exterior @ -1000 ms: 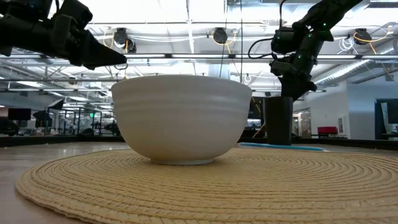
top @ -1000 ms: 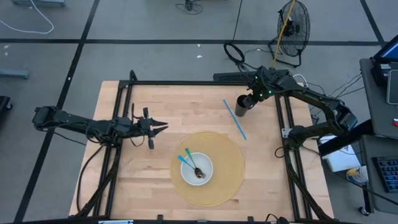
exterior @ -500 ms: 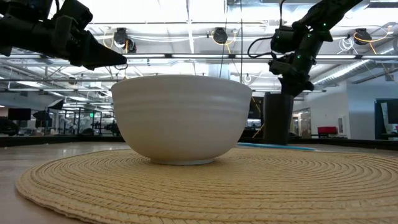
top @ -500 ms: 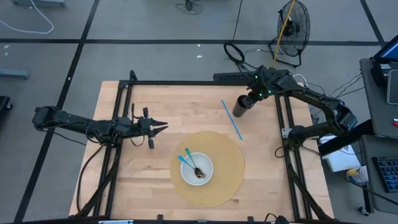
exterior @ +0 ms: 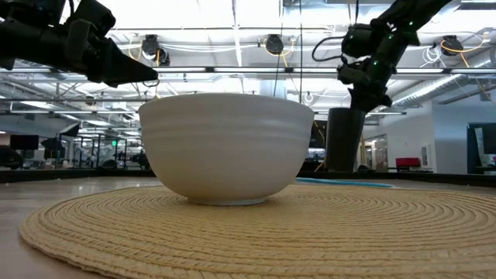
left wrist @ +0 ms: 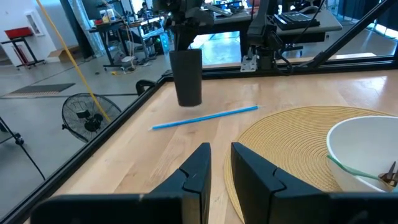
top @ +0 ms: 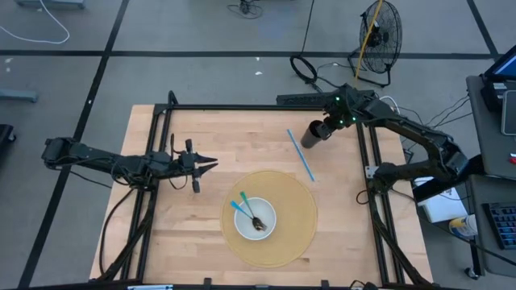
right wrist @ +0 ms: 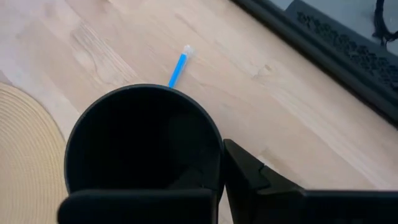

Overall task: Pick & Place Utensil
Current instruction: Put the black cup to the right of the white bowl on the tablemat

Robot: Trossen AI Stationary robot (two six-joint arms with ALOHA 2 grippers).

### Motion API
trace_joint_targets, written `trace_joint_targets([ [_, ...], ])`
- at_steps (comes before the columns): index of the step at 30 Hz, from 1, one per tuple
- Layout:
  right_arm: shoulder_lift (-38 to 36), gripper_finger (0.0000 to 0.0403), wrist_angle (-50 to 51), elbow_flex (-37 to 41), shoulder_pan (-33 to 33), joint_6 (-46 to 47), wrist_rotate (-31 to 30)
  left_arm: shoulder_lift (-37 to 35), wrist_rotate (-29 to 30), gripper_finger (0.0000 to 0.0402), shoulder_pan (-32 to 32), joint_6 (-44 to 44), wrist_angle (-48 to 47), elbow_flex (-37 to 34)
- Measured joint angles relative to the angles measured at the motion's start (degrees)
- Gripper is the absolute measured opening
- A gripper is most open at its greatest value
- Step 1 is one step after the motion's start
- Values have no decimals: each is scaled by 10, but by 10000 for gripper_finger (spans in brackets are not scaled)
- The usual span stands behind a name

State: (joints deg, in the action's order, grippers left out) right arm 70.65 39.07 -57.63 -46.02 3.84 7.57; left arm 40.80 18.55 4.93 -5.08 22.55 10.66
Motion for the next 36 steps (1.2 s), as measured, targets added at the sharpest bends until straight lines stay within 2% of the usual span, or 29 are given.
trace_joint_targets([
  [8, -78, 1, 22, 0, 16, 15, 16, 0, 0, 67, 0, 0, 2, 0],
  [15, -114, 1, 49, -38, 86, 40, 15, 0, 0, 67, 0, 3, 13, 0],
  [18, -115, 1, 54, -63, 129, 52, 9, 0, 0, 67, 0, 7, 13, 0],
  [26, -99, 0, 63, -116, 265, 90, -56, 0, -4, 67, 0, 9, 16, 0],
  [32, -63, 0, 73, -156, 353, 120, -92, 0, -4, 67, 0, 11, 18, 0],
  [36, -30, 0, 81, -185, 401, 133, -94, 0, -4, 67, 0, 12, 25, 0],
])
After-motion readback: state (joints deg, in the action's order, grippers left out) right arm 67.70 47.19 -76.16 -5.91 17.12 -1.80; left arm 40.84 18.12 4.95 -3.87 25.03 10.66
